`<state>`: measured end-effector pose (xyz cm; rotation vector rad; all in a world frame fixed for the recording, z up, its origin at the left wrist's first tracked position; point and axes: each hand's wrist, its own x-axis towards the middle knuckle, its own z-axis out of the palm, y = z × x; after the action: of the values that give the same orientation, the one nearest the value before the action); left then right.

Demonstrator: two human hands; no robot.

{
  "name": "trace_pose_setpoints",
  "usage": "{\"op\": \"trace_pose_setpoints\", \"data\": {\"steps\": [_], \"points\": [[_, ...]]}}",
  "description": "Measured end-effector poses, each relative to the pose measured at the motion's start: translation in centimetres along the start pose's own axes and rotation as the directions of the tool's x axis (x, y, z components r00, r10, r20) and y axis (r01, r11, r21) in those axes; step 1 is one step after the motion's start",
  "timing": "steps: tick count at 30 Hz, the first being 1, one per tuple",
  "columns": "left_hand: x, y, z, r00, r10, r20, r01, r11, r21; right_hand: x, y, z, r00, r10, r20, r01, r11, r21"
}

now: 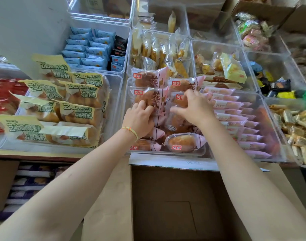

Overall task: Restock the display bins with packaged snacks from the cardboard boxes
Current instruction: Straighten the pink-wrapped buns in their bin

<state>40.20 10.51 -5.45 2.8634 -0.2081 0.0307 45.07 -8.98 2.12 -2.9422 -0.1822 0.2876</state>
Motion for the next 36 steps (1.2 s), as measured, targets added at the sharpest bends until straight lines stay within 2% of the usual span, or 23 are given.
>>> {"op": "trace_pose_setpoints", "data": {"steps": [2, 3, 5, 7, 9, 11, 13, 14, 16, 18, 20, 22, 24, 25, 26, 27, 28, 29, 30, 31, 33, 36], "points": [[0.5, 0.4, 0.1, 0.992, -0.060, 0.113, 0.055, 0.998, 0.044, -0.5, 1.2, 0.8, 0.979, 0.038, 0.199, 0.001, 0.982, -0.190], [0.5, 0.6, 0.1, 0.987, -0.072, 0.143, 0.065, 0.997, 0.051, -0.8, 1.5, 1.4, 0.971, 0.040, 0.235, 0.016, 0.973, -0.231], [0.5, 0.5, 0.1, 0.983, -0.065, 0.172, 0.060, 0.998, 0.031, -1.2, 2.0, 1.9, 0.976, 0.003, 0.216, 0.048, 0.972, -0.230], [0.3, -0.1, 0.0, 0.986, -0.060, 0.154, 0.074, 0.993, -0.093, -1.4, 2.0, 1.2, 0.983, -0.051, 0.178, 0.084, 0.980, -0.182], [0.0, -0.8, -0.5, 0.982, -0.153, 0.113, 0.183, 0.924, -0.335, -1.8, 1.7, -0.1, 0.984, -0.117, 0.134, 0.137, 0.980, -0.145], [-0.5, -1.2, -1.6, 0.949, -0.314, 0.012, 0.266, 0.783, -0.563, -2.1, 0.8, -1.4, 0.980, -0.170, 0.103, 0.180, 0.978, -0.107], [-1.4, -1.0, -2.8, 0.876, -0.459, -0.147, 0.246, 0.688, -0.683, -2.1, -1.0, -2.1, 0.970, -0.227, 0.089, 0.232, 0.971, -0.056], [-1.9, -0.9, -3.2, 0.835, -0.486, -0.259, 0.200, 0.706, -0.679, -1.9, -2.1, -1.9, 0.963, -0.256, 0.088, 0.260, 0.965, -0.031], [-2.6, -0.7, -3.6, 0.773, -0.409, -0.485, 0.102, 0.835, -0.541, -1.1, -4.4, -0.2, 0.942, -0.319, 0.104, 0.324, 0.945, -0.036], [-3.0, -0.8, -3.1, 0.799, -0.240, -0.552, 0.071, 0.948, -0.310, -0.4, -6.5, 2.1, 0.927, -0.356, 0.120, 0.367, 0.926, -0.093], [-3.2, -0.8, -2.2, 0.885, -0.072, -0.460, 0.022, 0.994, -0.111, 0.1, -7.5, 3.6, 0.924, -0.369, 0.099, 0.380, 0.916, -0.130], [-3.2, -1.1, -1.1, 0.955, 0.043, -0.295, -0.043, 0.999, 0.008, 0.0, -7.0, 3.3, 0.924, -0.382, -0.008, 0.378, 0.916, -0.133], [-2.9, -1.4, -0.3, 0.993, 0.067, -0.102, -0.055, 0.992, 0.111, -0.8, -5.4, 1.8, 0.916, -0.369, -0.155, 0.362, 0.929, -0.077], [-2.6, -1.5, 0.2, 0.999, 0.045, -0.027, -0.041, 0.988, 0.151, -1.4, -4.2, 1.0, 0.921, -0.350, -0.171, 0.348, 0.936, -0.045], [-2.3, -1.6, 0.6, 1.000, 0.018, 0.018, -0.021, 0.983, 0.180, -2.1, -2.9, 0.3, 0.944, -0.315, -0.103, 0.318, 0.948, 0.014], [-2.0, -1.6, 0.9, 0.999, -0.008, 0.040, 0.000, 0.980, 0.200, -2.8, -1.6, -0.1, 0.964, -0.259, 0.057, 0.254, 0.963, 0.085], [-1.7, -1.5, 1.0, 0.998, -0.028, 0.049, 0.017, 0.976, 0.215, -3.7, -0.4, -0.2, 0.944, -0.190, 0.269, 0.159, 0.978, 0.134], [-1.4, -1.4, 1.1, 0.998, -0.043, 0.053, 0.030, 0.974, 0.227, -4.5, 0.6, 0.2, 0.883, -0.120, 0.454, 0.074, 0.990, 0.118], [-1.2, -1.3, 1.2, 0.997, -0.052, 0.058, 0.037, 0.971, 0.236, -5.1, 1.5, 0.8, 0.821, -0.061, 0.567, 0.045, 0.998, 0.042], [-1.0, -1.2, 1.2, 0.996, -0.057, 0.062, 0.040, 0.969, 0.244, -5.6, 2.3, 1.5, 0.795, -0.021, 0.606, 0.055, 0.998, -0.038], [-0.8, -1.0, 1.1, 0.995, -0.065, 0.070, 0.045, 0.963, 0.264, -5.8, 3.0, 2.6, 0.820, -0.010, 0.572, 0.076, 0.993, -0.092], [-0.9, -0.8, 0.5, 0.994, -0.068, 0.086, 0.044, 0.965, 0.257, -5.3, 3.2, 1.7, 0.837, -0.049, 0.545, 0.045, 0.999, 0.021]]}}
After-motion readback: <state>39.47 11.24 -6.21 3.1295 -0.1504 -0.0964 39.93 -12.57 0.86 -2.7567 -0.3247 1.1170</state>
